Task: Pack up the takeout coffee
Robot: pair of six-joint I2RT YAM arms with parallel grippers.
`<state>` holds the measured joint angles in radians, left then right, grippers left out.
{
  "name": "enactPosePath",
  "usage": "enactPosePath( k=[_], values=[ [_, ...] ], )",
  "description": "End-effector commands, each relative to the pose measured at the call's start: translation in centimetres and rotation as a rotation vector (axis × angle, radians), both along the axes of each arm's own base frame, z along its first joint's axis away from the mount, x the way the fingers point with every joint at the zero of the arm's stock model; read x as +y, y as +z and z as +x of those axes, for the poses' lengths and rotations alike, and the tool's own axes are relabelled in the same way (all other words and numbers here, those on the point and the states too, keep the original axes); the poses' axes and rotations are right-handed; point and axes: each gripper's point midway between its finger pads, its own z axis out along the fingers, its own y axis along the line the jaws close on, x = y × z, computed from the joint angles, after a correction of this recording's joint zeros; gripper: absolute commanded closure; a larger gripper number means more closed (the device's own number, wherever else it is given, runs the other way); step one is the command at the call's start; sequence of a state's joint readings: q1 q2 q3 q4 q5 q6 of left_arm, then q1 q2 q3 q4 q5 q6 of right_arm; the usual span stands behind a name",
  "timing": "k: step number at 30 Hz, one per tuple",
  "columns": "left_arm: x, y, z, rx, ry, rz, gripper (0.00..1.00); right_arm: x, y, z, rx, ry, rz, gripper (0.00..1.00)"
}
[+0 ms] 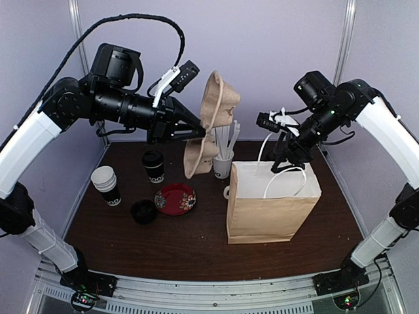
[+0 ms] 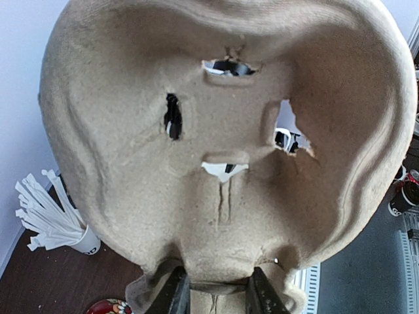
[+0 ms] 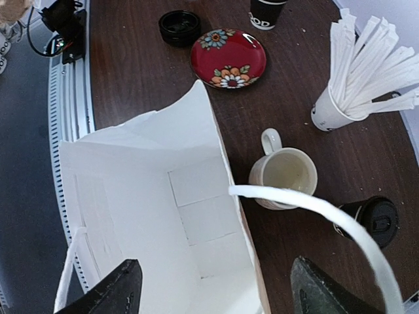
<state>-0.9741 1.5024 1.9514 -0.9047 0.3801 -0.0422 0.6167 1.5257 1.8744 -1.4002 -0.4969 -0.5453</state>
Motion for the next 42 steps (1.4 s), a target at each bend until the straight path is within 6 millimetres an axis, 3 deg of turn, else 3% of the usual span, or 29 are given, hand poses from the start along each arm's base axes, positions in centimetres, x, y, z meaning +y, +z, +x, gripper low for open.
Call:
enactPosePath(
  k=[1,5,14,20,26,28,31,36,42],
  values=[
    [-1.5,2.5,0.0,-0.038,-0.026,-0.116,0.74,-1.4,0.7,2.5,-0.092,-0.105,-0.049,0.16],
    [-1.7,2.1,-0.1,-0.033,-0.032,-0.112,0.74,-2.3,1.4,3.7,-0.133,-0.158,-0.062,0.1],
    [-2.3,2.1,0.0,-0.033,-0.041,-0.137,0.74,-4.6,1.7,7.4,-0.105,-0.323,-0.04,0.11],
    [-3.7,2.4,1.0,-0.057,-0.043,-0.15,0.74,-3.5,3.3,4.9,-0.061,-0.198,0.08,0.36],
    [-5.9,2.7,3.0,-0.12,-0.021,-0.188,0.74,-2.3,4.3,2.6,0.001,-0.11,0.157,0.84],
    [-7.0,2.9,3.2,-0.123,-0.041,-0.221,0.74,-2.3,4.3,2.1,0.009,-0.106,0.164,0.95],
    [-8.4,3.2,3.2,-0.133,-0.082,-0.259,0.74,-2.4,4.2,1.5,0.015,-0.109,0.168,1.0],
    [-9.9,2.9,2.7,-0.161,-0.139,-0.303,0.75,-2.3,4.6,0.1,0.05,-0.093,0.202,1.0],
    [-11.3,2.9,-0.3,-0.203,-0.242,-0.355,0.75,-2.1,5.0,-1.4,0.097,-0.077,0.252,1.0]
  ],
)
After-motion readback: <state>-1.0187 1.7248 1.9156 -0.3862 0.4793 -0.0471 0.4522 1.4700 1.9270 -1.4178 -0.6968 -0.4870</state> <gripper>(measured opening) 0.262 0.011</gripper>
